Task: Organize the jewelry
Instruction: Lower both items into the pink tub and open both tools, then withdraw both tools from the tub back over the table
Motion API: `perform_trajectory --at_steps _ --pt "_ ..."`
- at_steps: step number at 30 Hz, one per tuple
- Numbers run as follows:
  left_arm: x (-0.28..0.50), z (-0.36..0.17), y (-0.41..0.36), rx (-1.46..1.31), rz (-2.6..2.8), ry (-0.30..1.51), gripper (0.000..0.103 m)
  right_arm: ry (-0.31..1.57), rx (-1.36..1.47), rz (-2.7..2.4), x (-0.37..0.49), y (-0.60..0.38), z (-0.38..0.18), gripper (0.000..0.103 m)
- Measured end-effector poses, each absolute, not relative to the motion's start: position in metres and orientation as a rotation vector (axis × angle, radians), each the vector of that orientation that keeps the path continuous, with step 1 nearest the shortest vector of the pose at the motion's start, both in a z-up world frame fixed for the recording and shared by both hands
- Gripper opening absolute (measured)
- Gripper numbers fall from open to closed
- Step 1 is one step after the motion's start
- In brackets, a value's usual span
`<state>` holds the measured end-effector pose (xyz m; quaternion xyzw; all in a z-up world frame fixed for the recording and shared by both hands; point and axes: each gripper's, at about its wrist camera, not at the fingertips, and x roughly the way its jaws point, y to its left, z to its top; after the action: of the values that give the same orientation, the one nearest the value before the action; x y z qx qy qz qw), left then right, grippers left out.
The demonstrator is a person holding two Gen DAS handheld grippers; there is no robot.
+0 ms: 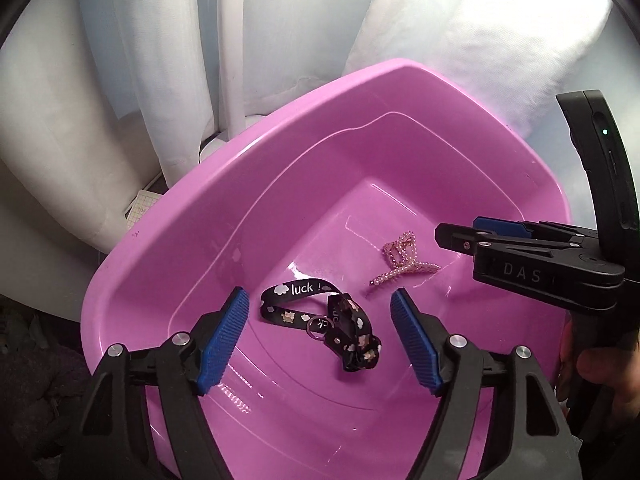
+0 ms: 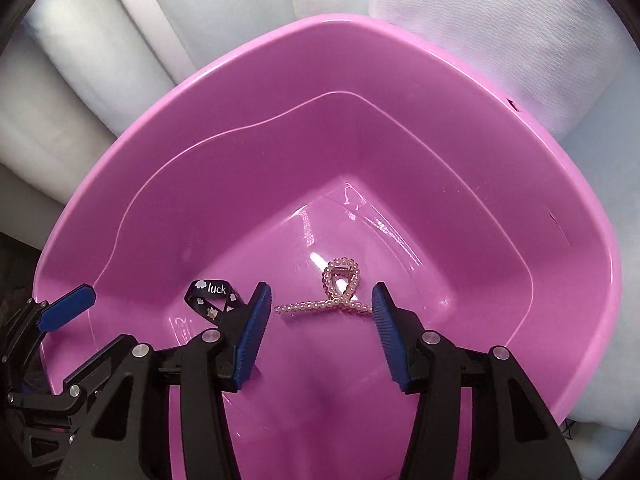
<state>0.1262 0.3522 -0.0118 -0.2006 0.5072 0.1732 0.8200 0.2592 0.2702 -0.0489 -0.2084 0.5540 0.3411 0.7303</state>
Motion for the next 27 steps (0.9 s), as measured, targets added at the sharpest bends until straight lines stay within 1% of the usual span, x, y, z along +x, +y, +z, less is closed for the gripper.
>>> perform_trajectory --at_steps 5,8,10,14,18,21,24,27 --pt "0.12 -0.009 0.349 -0.402 0.365 1.069 0.072 1.218 -0.452 0.746 0.257 0.269 -0.05 0.05" --pt "0.117 -0.004 0.347 -0.401 0.368 1.055 0.077 1.206 -0.448 0.746 0.25 0.268 -0.046 0.051" --pt "0.113 0.001 0.344 -0.384 0.369 1.039 0.078 1.192 -0.438 0.745 0.246 0.265 -0.042 0.055" --pt "0.104 0.011 0.341 -0.349 0.368 1.008 0.078 1.166 -0.396 0.752 0.236 0.258 -0.031 0.055" --pt "0.093 0.02 0.34 -0.337 0.373 0.962 0.086 1.117 -0.341 0.75 0.224 0.243 -0.014 0.059" --pt "0.084 0.027 0.339 -0.312 0.39 0.939 0.087 1.071 -0.298 0.75 0.212 0.236 -0.002 0.062" --pt "0.074 0.032 0.34 -0.318 0.395 0.924 0.09 1.038 -0.245 0.746 0.199 0.224 0.009 0.065" --pt "0.063 0.036 0.339 -0.316 0.404 0.91 0.092 1.008 -0.215 0.726 0.185 0.21 0.016 0.066"
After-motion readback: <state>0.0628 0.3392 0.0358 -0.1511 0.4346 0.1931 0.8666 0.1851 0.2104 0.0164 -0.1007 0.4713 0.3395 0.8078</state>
